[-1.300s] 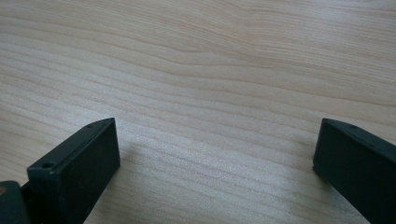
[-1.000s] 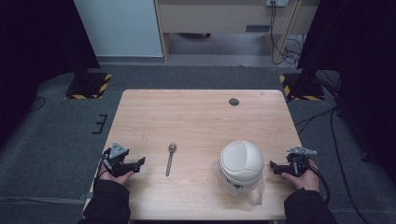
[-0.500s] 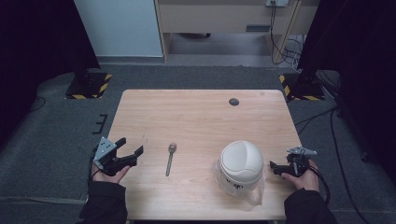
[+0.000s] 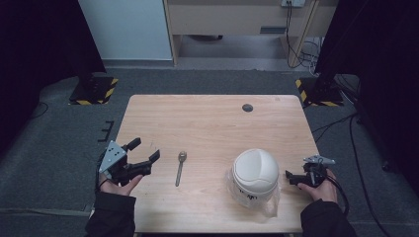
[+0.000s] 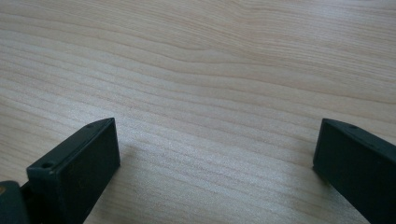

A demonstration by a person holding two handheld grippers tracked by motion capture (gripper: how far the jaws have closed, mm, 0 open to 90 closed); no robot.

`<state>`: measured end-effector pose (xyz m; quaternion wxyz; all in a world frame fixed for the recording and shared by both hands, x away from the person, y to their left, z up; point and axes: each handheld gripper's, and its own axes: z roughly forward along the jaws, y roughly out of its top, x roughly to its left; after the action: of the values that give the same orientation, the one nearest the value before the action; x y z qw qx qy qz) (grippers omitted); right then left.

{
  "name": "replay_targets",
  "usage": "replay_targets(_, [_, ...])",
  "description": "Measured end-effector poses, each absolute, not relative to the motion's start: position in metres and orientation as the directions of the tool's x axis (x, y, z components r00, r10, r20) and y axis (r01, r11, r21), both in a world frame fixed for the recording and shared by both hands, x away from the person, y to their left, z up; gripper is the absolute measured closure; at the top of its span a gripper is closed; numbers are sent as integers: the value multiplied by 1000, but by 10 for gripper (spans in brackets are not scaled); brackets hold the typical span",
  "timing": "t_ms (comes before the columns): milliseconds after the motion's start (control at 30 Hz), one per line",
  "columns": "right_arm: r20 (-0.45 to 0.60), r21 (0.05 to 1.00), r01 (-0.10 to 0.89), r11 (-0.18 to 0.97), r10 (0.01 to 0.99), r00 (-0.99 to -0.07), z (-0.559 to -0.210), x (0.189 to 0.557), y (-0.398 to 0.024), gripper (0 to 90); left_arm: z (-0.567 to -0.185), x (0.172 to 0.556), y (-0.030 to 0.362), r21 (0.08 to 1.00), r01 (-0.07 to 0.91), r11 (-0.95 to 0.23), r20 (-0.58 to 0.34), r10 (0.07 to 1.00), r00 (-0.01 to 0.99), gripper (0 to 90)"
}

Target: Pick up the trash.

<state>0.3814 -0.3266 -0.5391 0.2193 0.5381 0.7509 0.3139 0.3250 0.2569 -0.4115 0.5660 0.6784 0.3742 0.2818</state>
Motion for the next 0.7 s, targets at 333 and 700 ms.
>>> replay_targets(333, [8, 709, 669, 225, 945, -326, -539, 381, -326, 9, -393, 317, 218, 984, 127, -123, 4, 732, 682, 136])
replay_targets(700, [9, 708, 670, 224, 946, -325, -539, 381, -326, 9, -393, 321, 173, 973, 116, -198, 35, 626, 779, 132])
